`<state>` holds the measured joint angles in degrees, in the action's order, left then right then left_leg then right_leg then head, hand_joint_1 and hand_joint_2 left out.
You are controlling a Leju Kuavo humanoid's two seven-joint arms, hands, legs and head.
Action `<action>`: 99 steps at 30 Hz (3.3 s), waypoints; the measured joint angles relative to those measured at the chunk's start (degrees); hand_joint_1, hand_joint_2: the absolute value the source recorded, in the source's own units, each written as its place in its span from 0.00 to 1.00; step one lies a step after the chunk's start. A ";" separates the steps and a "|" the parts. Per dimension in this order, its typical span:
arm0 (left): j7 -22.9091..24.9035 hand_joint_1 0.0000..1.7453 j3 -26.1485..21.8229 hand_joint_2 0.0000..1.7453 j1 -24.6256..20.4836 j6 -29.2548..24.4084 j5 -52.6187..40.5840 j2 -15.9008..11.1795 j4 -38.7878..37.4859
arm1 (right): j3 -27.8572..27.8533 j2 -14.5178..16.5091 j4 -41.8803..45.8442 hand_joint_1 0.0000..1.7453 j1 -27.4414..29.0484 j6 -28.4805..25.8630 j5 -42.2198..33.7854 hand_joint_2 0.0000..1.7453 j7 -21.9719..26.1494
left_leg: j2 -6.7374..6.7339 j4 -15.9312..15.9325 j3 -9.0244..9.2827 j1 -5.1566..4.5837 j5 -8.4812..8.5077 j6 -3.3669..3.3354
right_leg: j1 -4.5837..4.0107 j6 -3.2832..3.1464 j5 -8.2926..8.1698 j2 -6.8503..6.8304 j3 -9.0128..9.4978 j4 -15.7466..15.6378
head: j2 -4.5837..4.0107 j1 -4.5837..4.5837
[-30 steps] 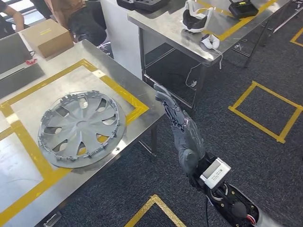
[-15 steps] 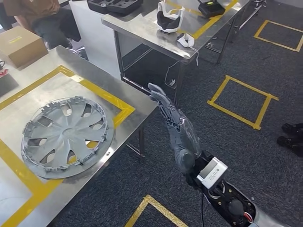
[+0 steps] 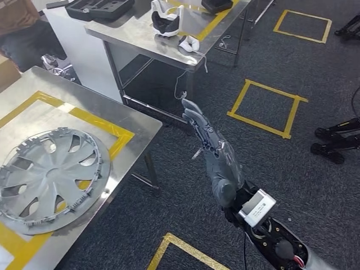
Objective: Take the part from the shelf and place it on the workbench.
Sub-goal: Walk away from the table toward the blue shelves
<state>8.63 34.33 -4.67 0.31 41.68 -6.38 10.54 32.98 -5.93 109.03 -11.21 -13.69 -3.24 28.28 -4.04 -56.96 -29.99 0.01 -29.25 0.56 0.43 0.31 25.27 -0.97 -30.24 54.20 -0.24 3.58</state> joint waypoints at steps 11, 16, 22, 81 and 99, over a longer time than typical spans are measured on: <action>1.72 0.00 2.96 0.00 0.13 0.89 -2.72 -0.09 -0.01 | 0.36 0.01 0.04 0.00 -0.11 0.10 0.04 0.00 -0.01 | 7.41 2.05 -1.15 0.57 3.54 -0.43 | 0.10 0.36 -0.27 6.39 -0.59 0.33 | 0.00 -1.04; 1.94 0.00 3.80 0.00 -0.04 0.89 -2.72 -0.02 -0.01 | 0.40 0.01 0.08 0.00 -0.16 0.15 0.06 0.00 -0.01 | 4.50 2.94 -0.79 0.58 4.01 -1.86 | 0.21 1.90 2.71 3.67 -3.37 5.17 | 0.00 -0.39; 1.95 0.00 4.35 0.00 0.04 0.83 -2.30 -0.01 0.00 | 0.49 0.01 0.08 0.00 -0.09 0.23 0.14 0.00 -0.17 | 0.76 2.87 -0.45 0.37 3.61 -2.10 | 0.42 2.57 4.64 0.99 -6.15 13.06 | 0.00 0.46; 2.16 0.00 5.74 0.00 0.04 0.39 -2.08 -0.34 0.06 | 0.29 -0.06 1.67 0.00 1.57 -0.75 0.81 0.00 -0.56 | 2.10 3.24 -0.31 0.31 3.97 -1.96 | 0.38 2.04 7.64 1.66 -8.93 17.87 | 0.00 0.09; 2.21 0.00 5.76 0.00 0.16 0.29 -1.87 -0.34 0.08 | -0.20 -0.15 2.44 0.00 2.24 -1.50 0.83 0.00 -0.55 | 4.78 -7.48 -5.29 0.26 0.63 -0.42 | -0.39 -0.94 -0.23 4.56 -0.53 0.65 | 0.00 -0.97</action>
<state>10.84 40.09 -4.51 0.60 39.81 -6.73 10.62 32.77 -6.08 111.47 -8.97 -15.19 -2.40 27.74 0.75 -64.44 -35.27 0.27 -28.62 0.14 0.04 -0.63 25.04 3.59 -30.77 54.84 -0.24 2.61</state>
